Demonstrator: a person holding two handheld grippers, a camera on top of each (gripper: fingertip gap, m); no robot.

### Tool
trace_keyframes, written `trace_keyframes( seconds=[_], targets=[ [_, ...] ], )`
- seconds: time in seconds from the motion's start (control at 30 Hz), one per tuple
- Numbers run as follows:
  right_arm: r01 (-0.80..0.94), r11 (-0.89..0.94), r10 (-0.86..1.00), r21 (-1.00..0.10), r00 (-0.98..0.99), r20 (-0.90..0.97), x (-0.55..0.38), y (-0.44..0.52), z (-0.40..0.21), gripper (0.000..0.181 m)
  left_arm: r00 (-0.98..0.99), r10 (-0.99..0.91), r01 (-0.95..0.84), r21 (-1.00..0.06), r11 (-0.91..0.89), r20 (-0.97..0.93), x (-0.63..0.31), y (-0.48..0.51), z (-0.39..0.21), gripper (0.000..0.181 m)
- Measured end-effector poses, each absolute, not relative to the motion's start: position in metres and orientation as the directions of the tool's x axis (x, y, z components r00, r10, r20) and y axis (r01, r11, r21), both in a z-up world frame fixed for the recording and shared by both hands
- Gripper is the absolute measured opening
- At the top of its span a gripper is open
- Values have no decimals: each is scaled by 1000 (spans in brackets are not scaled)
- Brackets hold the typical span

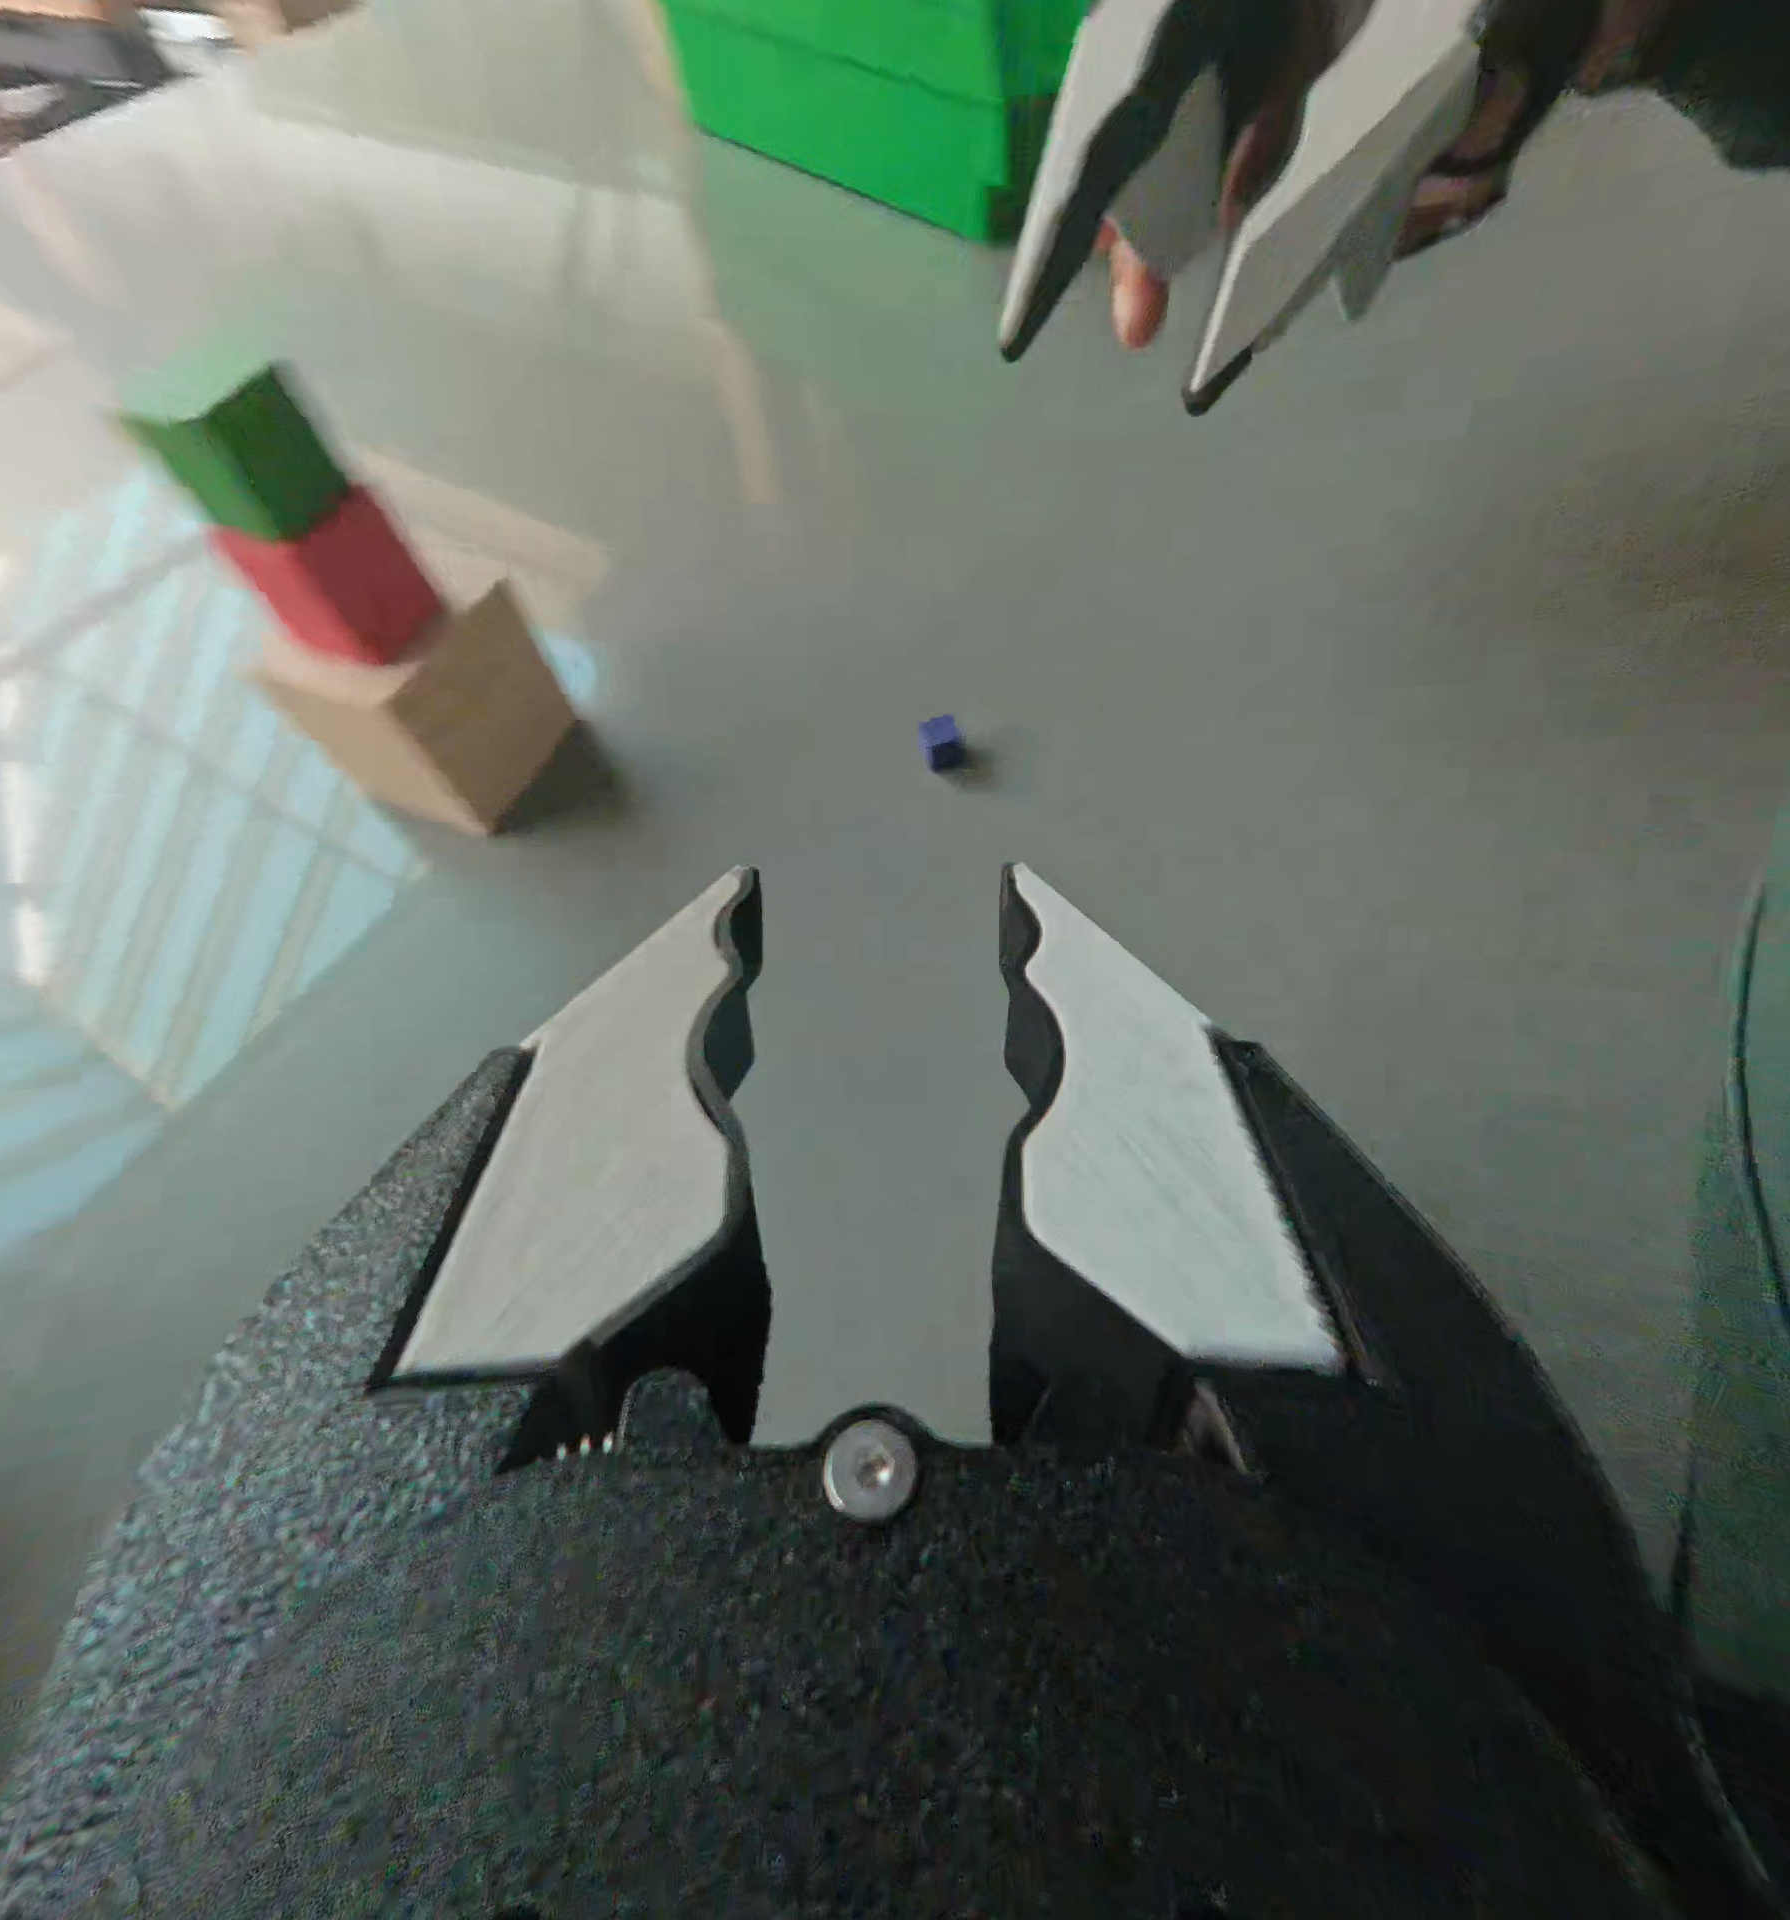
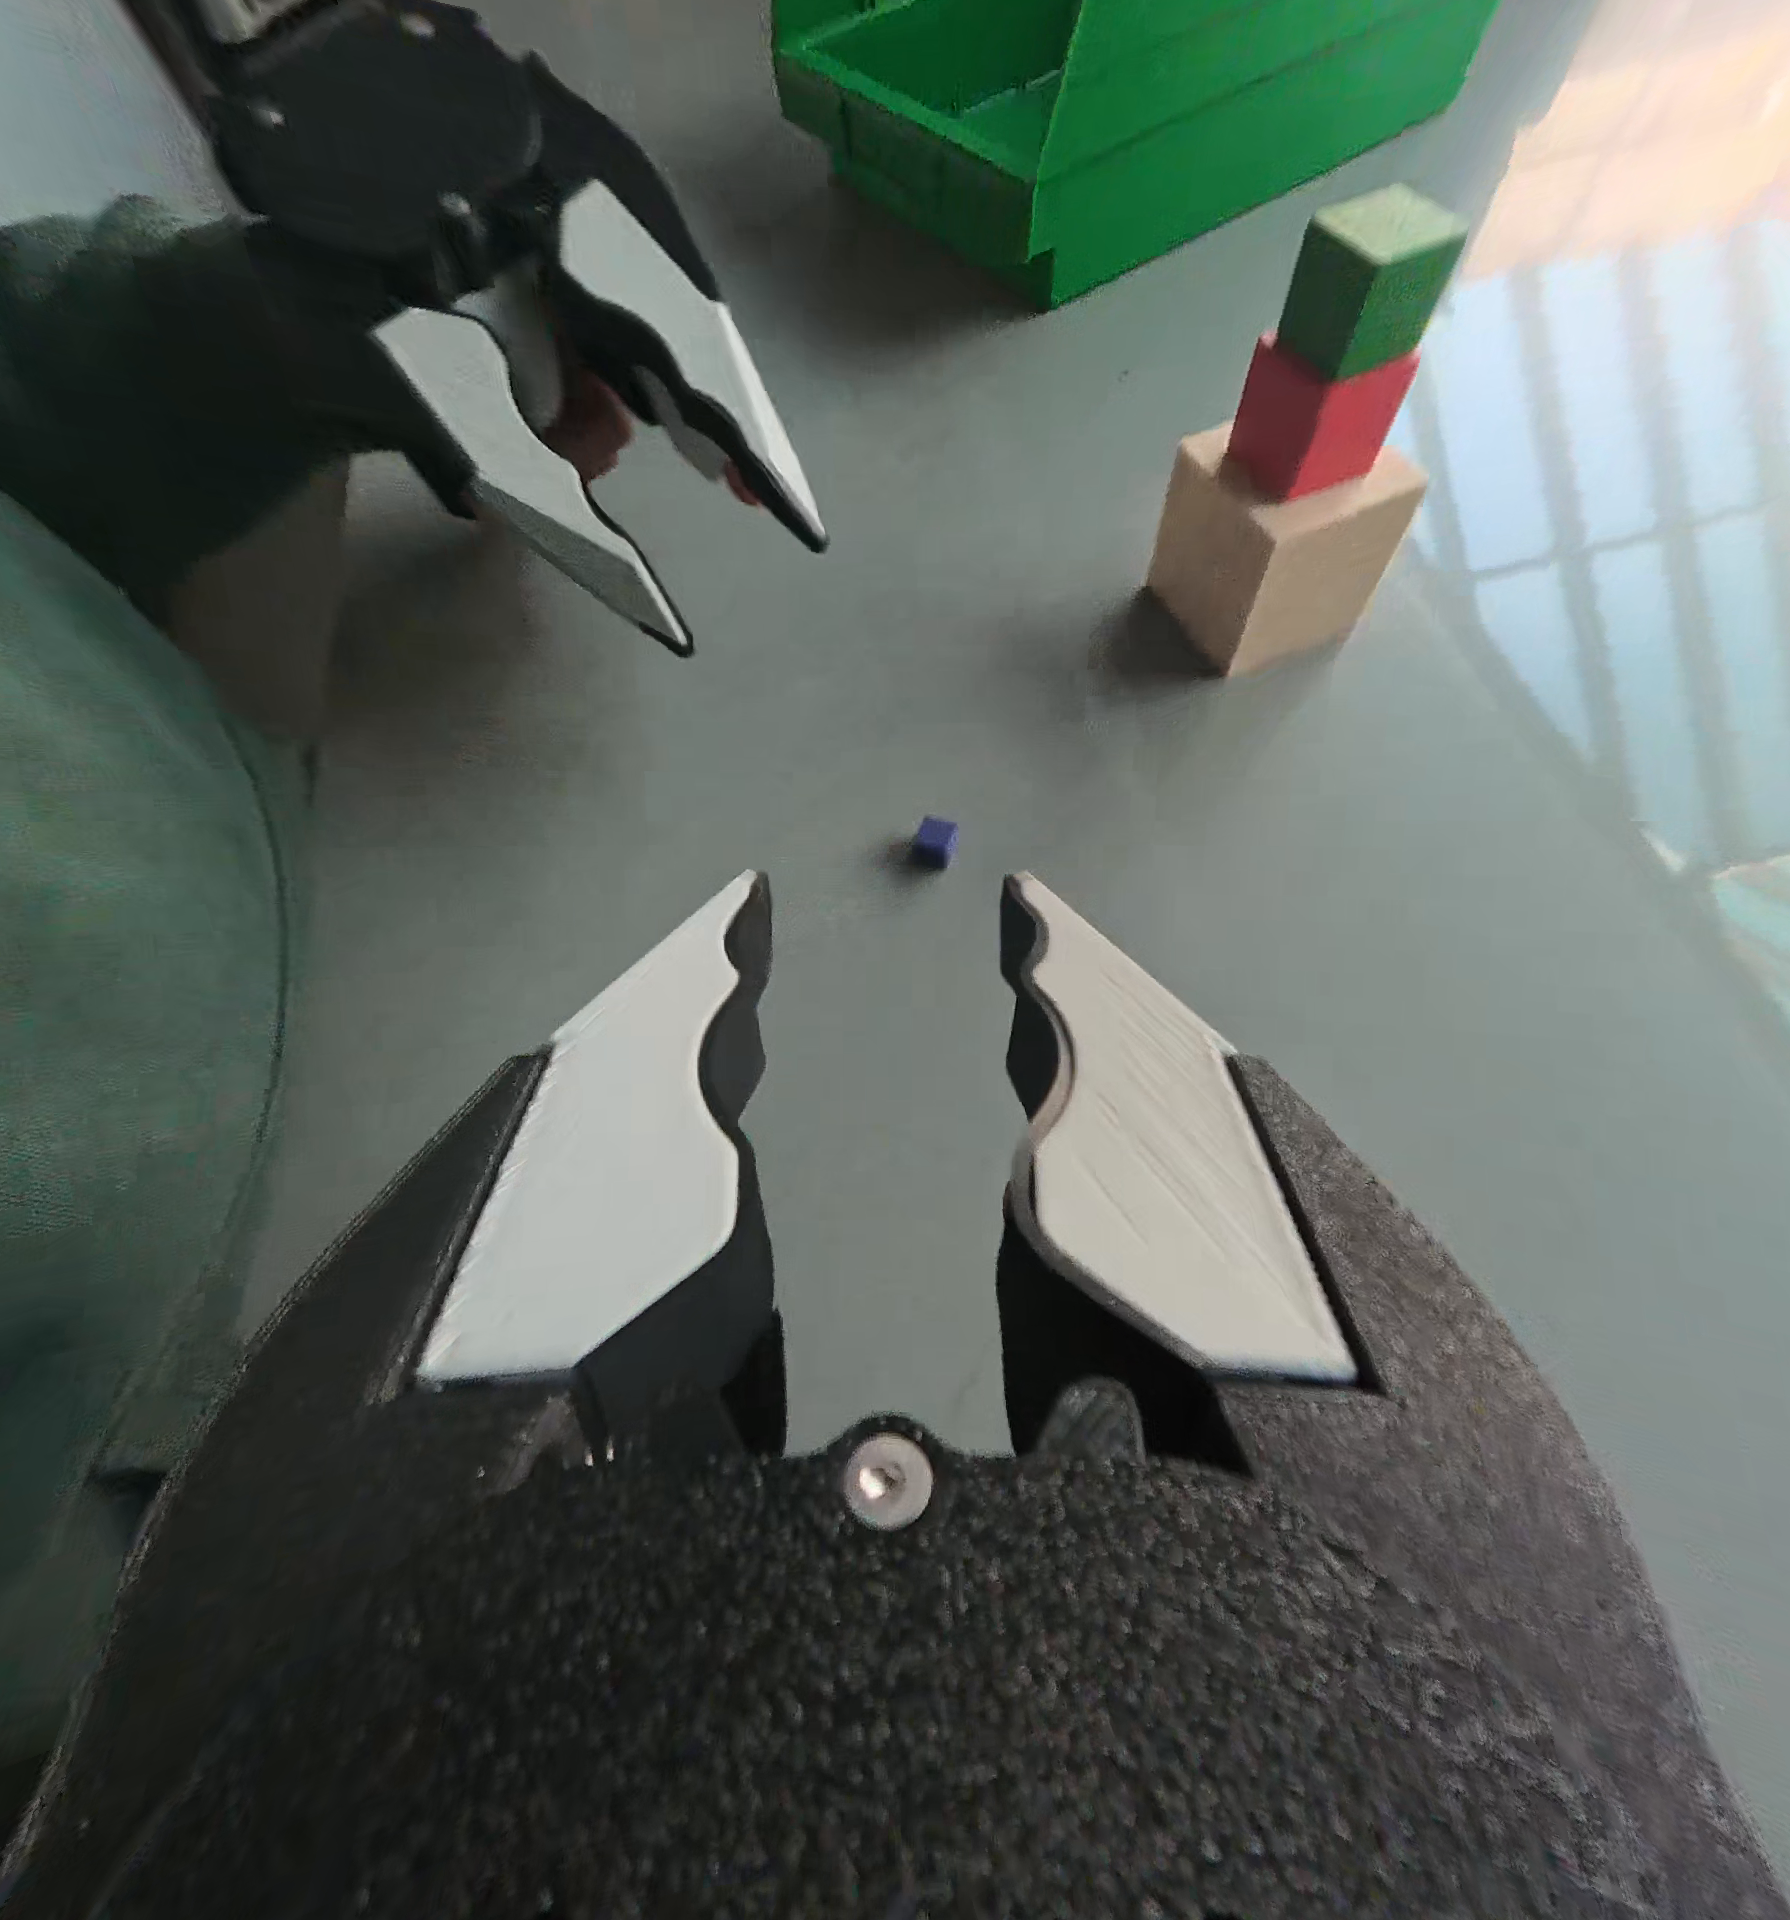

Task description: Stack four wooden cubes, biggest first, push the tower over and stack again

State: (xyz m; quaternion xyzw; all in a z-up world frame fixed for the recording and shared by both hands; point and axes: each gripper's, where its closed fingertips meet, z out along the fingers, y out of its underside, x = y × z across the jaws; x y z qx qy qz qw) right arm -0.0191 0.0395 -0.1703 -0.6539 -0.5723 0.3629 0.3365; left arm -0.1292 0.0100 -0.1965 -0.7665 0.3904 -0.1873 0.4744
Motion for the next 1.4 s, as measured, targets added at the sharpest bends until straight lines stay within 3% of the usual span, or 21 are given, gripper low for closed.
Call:
trace_keyframes(
  seconds=[0.17, 0.53, 0.97, 1.4],
  targets=[
    [452, -209, 966, -867, 232, -112, 7, 21, -181, 43, 361, -928, -576, -804, -146, -90, -103, 20, -212, 43],
    [384, -271, 928, -883, 348, -134, 41, 13, -183, 39, -56, -993, -782, -614, 108, -103, -64, 49, -235, 32],
    [358, -293, 922, -886, 352, -162, 36, 19, -188, 35, -116, -991, -808, -574, 134, -68, -71, 42, -243, 16],
    [364, -309, 919, -879, 352, -177, 37, 20, -194, 33, -108, -991, -822, -554, 134, -78, -68, 42, -245, 15]
  ],
)
